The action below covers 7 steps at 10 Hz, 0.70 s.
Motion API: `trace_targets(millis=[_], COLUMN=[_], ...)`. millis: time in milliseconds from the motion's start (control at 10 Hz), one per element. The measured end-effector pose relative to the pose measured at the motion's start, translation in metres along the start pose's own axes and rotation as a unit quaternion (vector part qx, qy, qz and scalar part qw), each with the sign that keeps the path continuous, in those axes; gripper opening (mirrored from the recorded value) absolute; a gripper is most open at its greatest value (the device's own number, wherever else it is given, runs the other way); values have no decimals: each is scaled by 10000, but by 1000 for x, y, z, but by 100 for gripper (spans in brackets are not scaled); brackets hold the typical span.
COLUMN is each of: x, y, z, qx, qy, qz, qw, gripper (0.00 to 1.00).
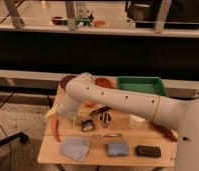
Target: Place pepper in red bowl
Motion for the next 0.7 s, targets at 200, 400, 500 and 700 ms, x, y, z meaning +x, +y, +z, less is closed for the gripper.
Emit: trace_targets(millis=[200, 400, 500, 700], x=[1, 7, 13, 24], y=[-6, -27, -39, -53], z=[11, 29, 43, 60], qx=[235, 469, 597, 646], qy=[-45, -148, -230, -306], qz=[48, -53, -161, -397], qw=[9997, 9988, 9978, 9967], gripper=[80, 80, 80, 80])
